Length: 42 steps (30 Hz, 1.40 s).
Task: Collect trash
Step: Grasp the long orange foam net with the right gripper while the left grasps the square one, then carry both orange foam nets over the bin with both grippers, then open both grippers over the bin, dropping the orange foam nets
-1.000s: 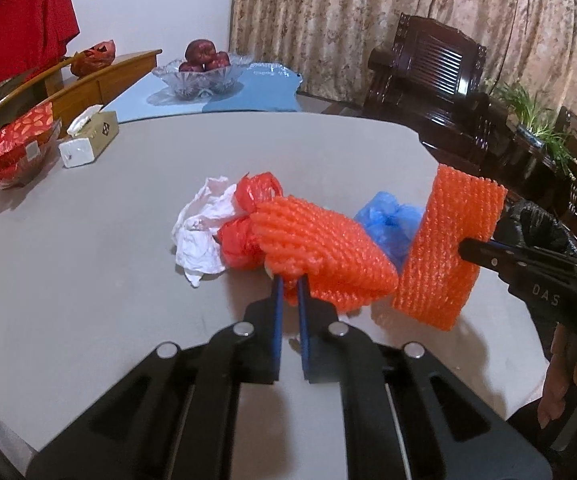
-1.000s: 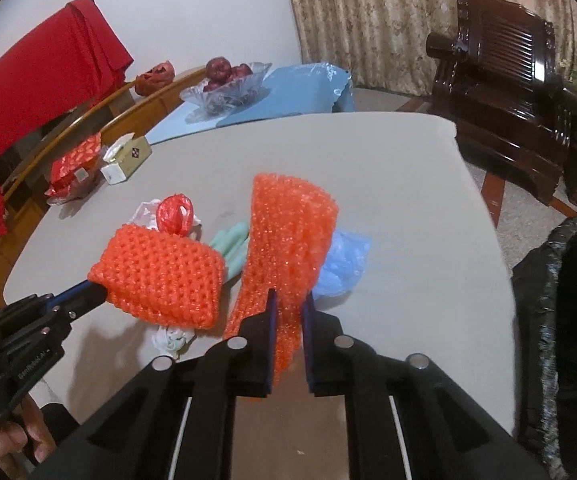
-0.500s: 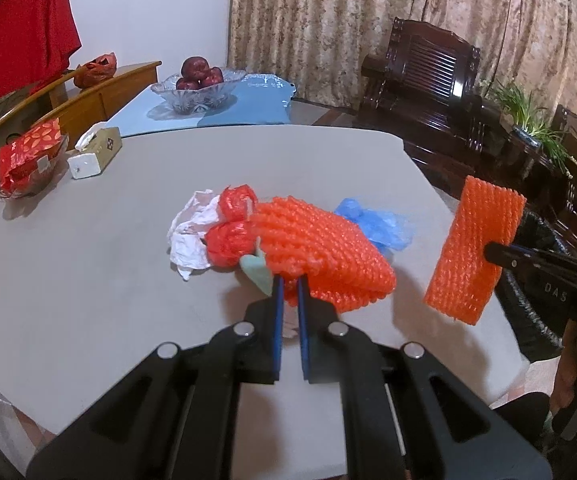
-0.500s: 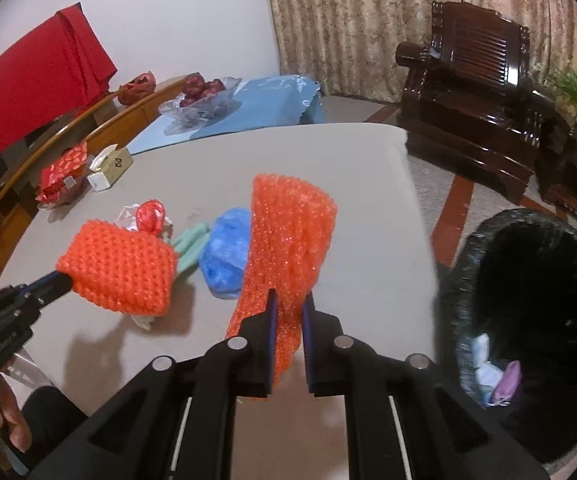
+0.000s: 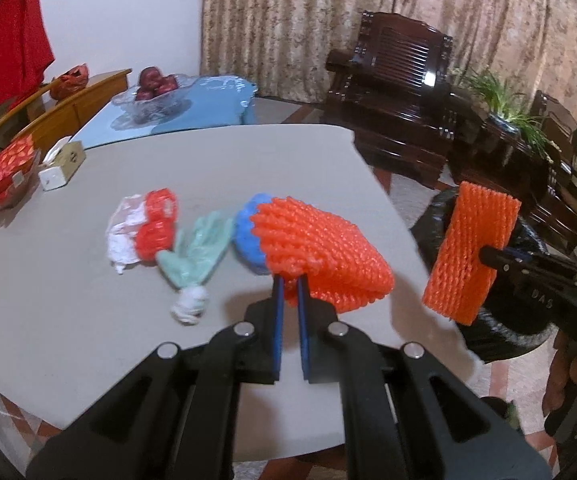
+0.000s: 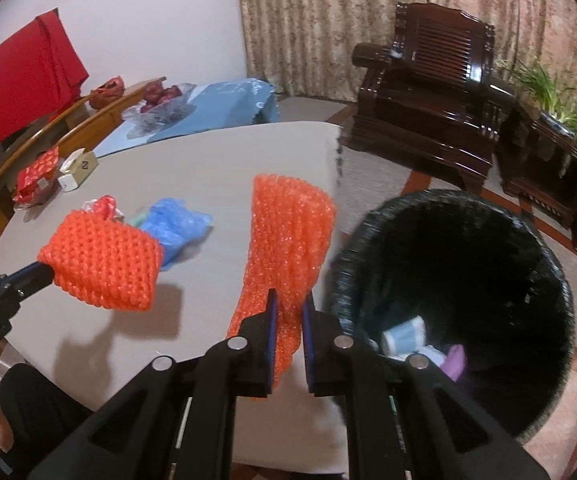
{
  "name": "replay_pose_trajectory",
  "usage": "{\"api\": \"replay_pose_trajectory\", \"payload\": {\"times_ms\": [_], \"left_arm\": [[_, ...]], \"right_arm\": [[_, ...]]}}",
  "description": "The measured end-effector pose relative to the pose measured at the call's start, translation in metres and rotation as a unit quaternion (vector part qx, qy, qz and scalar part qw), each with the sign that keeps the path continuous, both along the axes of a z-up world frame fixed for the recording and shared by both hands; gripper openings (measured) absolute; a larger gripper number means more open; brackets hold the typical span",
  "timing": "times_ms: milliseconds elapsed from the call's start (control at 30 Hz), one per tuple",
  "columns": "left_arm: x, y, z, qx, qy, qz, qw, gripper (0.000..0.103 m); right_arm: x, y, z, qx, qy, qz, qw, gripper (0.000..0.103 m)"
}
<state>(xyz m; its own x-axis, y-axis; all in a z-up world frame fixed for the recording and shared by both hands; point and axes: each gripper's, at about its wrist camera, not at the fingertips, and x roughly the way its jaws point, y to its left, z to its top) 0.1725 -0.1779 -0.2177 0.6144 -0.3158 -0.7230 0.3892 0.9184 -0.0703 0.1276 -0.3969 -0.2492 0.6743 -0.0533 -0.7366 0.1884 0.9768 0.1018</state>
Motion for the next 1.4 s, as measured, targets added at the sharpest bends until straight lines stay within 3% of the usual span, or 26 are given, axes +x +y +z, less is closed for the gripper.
{"api": "replay_pose_trajectory", "payload": {"times_ms": [600, 967, 1267, 1333, 1400], "left_arm": [[-0.032, -0.149, -0.007, -0.006, 0.012, -0.078, 0.9969, 0.006], [-0.027, -0.217, -0.03, 0.015, 0.025, -0.094, 0.9951, 0.006], [-0.025, -0.265, -0.064, 0.041, 0.051, -0.103, 0.9925, 0.007], [-0.022, -0.274, -0.075, 0.05, 0.062, -0.098, 0.992, 0.013], [-0.022, -0.279, -0.081, 0.06, 0.059, -0.092, 0.9922, 0.043]], "right_arm": [[-0.054, -0.119, 0.0, -0.01, 0.004, -0.071, 0.997, 0.011], [-0.065, -0.191, -0.044, 0.003, 0.033, -0.106, 0.994, 0.011], [-0.064, -0.21, -0.071, 0.012, 0.048, -0.111, 0.993, 0.011], [-0.063, -0.214, -0.078, 0.013, 0.059, -0.109, 0.992, 0.013], [-0.061, -0.22, -0.083, 0.016, 0.071, -0.117, 0.991, 0.028]]}}
